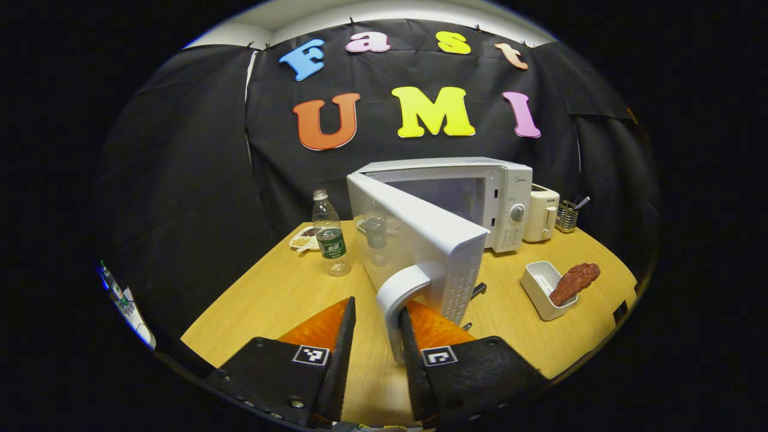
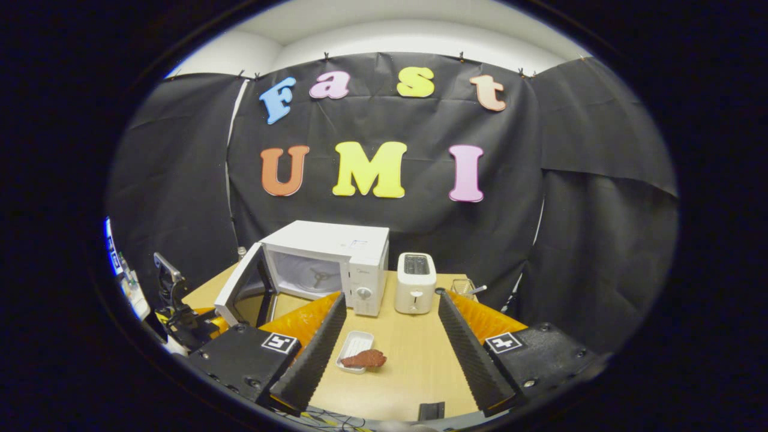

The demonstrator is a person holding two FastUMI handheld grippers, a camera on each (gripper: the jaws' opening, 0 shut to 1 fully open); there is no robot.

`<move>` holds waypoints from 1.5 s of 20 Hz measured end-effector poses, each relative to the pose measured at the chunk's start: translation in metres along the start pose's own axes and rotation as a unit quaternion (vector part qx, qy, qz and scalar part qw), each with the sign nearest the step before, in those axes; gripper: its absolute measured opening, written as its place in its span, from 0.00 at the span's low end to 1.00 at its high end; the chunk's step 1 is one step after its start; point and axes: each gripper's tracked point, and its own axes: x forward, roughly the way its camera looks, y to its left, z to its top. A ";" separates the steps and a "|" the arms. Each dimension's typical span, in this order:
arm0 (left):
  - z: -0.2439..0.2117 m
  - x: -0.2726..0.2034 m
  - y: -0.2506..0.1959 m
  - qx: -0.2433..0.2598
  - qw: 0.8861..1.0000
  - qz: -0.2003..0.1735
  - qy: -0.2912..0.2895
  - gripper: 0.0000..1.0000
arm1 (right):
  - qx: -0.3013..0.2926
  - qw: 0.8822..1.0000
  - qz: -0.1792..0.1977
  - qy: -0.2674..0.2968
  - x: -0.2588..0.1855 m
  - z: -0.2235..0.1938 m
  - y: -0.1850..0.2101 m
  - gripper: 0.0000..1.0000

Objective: Open the microwave oven with the left hand, put the food in, and close the microwave oven.

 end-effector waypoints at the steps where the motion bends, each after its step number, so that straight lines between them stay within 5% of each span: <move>1: 0.000 -0.004 0.006 -0.003 1.000 0.003 0.000 0.49 | 0.000 1.000 0.003 0.001 0.000 -0.001 0.004 0.99; 5: -0.003 -0.020 0.036 0.026 0.999 0.021 -0.008 0.76 | 0.002 1.000 0.010 0.005 0.004 -0.012 0.014 0.99; 7: -0.005 -0.031 0.058 0.050 0.998 0.040 -0.014 0.75 | 0.005 1.000 0.012 0.009 0.009 -0.023 0.013 0.91; 9: -0.015 -0.037 0.081 0.035 0.997 0.061 0.002 0.76 | 0.009 1.000 0.014 0.020 0.018 -0.040 0.011 0.99; 13: -0.024 -0.062 0.129 -0.007 0.993 0.120 0.016 0.77 | 0.029 0.997 0.031 0.059 0.042 -0.086 0.008 0.91; 15: -0.021 -0.075 0.132 -0.009 0.991 0.132 0.018 0.77 | 0.039 0.995 0.041 0.085 0.057 -0.111 0.004 0.99; 24: 0.041 -0.073 -0.003 -0.053 0.997 0.045 -0.013 0.78 | 0.046 0.985 0.070 0.149 0.116 -0.182 -0.016 0.99; 29: 0.074 -0.057 -0.050 -0.030 0.999 0.020 -0.020 0.78 | 0.110 0.960 0.142 0.214 0.140 -0.236 -0.006 0.95; 30: 0.082 -0.055 -0.057 -0.028 0.999 0.018 -0.022 0.77 | 0.125 0.953 0.157 0.227 0.146 -0.245 -0.002 0.83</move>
